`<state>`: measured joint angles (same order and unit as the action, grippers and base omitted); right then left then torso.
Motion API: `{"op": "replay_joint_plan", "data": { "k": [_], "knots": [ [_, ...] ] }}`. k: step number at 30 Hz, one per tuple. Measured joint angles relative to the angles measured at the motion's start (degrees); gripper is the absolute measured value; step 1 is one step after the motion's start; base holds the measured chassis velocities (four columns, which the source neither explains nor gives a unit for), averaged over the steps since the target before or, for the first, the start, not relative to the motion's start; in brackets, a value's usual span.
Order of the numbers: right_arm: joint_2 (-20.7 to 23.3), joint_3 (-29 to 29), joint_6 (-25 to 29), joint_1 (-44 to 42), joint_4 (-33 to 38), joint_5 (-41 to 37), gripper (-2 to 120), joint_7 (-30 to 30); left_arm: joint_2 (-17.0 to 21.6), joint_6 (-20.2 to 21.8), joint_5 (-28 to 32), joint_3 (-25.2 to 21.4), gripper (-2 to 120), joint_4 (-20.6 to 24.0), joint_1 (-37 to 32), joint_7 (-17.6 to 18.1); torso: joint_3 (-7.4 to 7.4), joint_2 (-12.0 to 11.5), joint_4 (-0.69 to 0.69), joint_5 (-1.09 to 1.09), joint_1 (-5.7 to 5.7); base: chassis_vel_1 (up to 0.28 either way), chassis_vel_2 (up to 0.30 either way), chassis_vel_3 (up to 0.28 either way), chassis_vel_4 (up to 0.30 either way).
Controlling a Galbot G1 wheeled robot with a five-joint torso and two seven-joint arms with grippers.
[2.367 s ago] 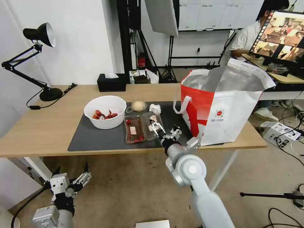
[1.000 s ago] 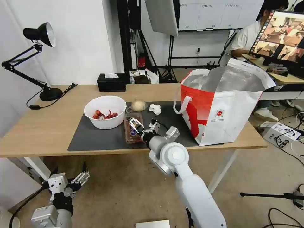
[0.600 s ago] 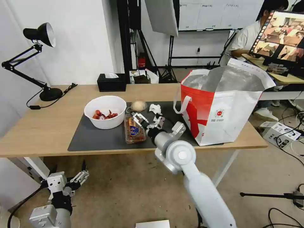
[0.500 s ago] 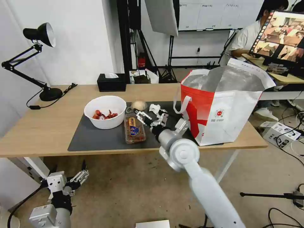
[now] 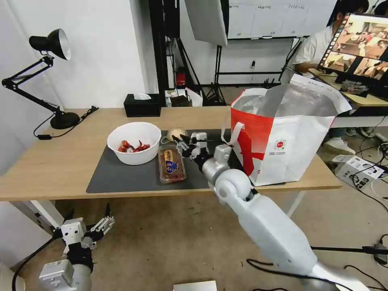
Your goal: Pick up the trash from the table and place it into the takeout bag.
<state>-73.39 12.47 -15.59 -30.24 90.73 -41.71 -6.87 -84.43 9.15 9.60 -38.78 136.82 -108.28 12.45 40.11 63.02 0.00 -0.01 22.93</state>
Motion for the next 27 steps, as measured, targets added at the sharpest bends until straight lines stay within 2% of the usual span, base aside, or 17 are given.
{"op": "replay_joint_plan", "data": {
  "k": [1, 2, 4, 9, 18, 27],
  "knots": [
    [-0.6, 1.1, -0.6, 1.6, -1.7, -0.2, 9, 0.1, 0.0, 0.0, 0.0, 0.0, 100, 0.0, 0.0, 0.0, 0.00, 0.0, 0.00, 0.00, 0.00, 0.000, 0.000, 0.000, 0.000],
    [-0.6, 1.1, -0.6, 1.6, -1.7, -0.2, 9, 0.1, 0.0, 0.0, 0.0, 0.0, 100, 0.0, 0.0, 0.0, 0.00, 0.0, 0.00, 0.00, 0.00, 0.000, 0.000, 0.000, 0.000],
    [-1.7, 2.8, -1.8, 3.8, -4.7, -0.9, 0, 0.0, 0.0, 0.0, 0.0, 0.0, 100, -0.1, 0.0, 0.0, -0.01, 0.0, 0.00, 0.00, 0.00, 0.000, 0.000, 0.000, 0.000],
    [-3.4, 3.8, -4.7, 4.5, -8.3, -0.7, 0, -0.8, 0.0, 0.0, 0.1, 0.1, 100, -0.2, 0.1, 0.0, 0.00, 0.0, 0.00, 0.00, 0.00, 0.000, 0.000, 0.000, 0.000],
    [-3.7, 4.1, -8.0, 3.3, -10.2, 0.0, 0, -0.7, 0.4, 0.0, 0.3, 0.2, 100, -0.9, 0.6, -0.1, 0.00, 0.0, -0.01, 0.01, 0.00, 0.000, 0.000, 0.000, 0.000],
    [-3.6, 4.0, -8.9, 3.0, -10.6, -0.4, 0, -0.7, 1.3, 0.0, 1.3, 0.3, 100, -1.3, 1.3, -0.4, -0.01, 0.0, 0.00, 0.01, -0.01, 0.000, 0.000, 0.000, 0.000]
  ]
}}
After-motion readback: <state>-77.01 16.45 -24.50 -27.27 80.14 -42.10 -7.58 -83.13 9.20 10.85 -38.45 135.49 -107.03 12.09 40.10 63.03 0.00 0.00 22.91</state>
